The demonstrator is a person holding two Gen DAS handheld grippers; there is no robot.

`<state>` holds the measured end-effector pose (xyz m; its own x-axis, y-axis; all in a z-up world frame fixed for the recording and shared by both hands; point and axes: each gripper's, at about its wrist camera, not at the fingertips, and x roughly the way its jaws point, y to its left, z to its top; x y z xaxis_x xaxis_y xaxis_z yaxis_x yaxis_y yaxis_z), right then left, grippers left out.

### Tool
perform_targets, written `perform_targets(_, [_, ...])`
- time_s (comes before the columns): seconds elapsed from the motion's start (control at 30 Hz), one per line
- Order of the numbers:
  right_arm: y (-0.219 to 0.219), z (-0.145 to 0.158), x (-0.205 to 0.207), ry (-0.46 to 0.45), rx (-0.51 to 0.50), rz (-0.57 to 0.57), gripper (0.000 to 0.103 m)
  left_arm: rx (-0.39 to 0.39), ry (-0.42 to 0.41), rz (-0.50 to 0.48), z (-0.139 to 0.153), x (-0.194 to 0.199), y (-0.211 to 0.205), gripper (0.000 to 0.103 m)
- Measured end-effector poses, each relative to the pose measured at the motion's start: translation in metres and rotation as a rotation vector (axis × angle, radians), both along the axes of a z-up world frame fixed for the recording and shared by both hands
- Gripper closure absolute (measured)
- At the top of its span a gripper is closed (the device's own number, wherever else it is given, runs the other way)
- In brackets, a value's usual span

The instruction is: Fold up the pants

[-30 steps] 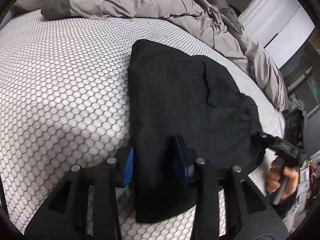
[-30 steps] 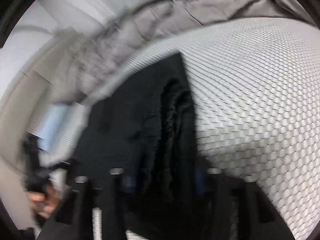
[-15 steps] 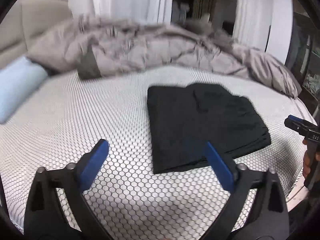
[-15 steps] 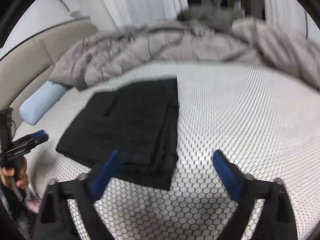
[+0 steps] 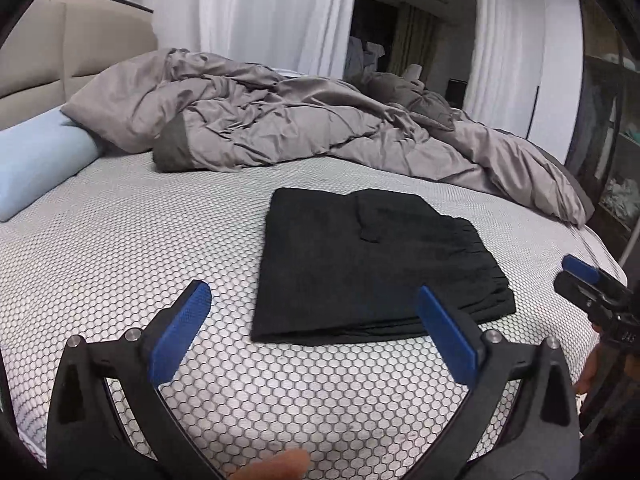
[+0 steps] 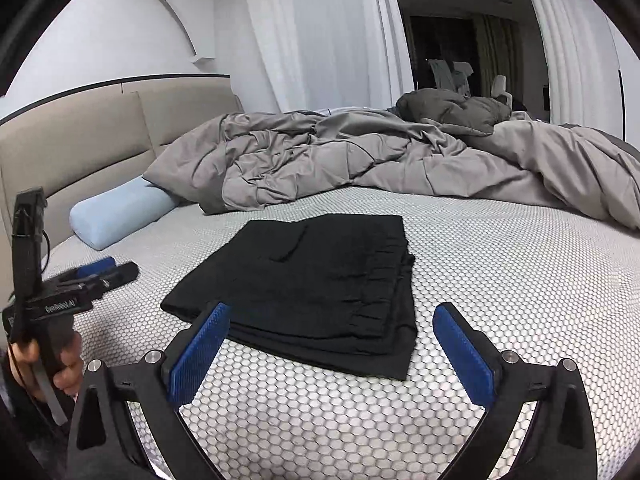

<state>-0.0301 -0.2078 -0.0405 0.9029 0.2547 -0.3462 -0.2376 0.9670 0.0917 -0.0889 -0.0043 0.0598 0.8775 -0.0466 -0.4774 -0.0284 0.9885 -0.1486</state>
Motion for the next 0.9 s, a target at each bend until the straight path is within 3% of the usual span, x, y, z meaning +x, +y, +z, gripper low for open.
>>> perform_targets(0.2, [0.008,0.002,-0.004,-0.021,-0.007,0.023,0.000,0.083,-0.044,-0.020,0.001,-0.004,-0.013,0.001])
perform_targets(0.9, [0.008,0.004,-0.008,-0.039,0.006,0.015,0.000,0.096,-0.068,-0.013,0.002,0.001,-0.011,0.001])
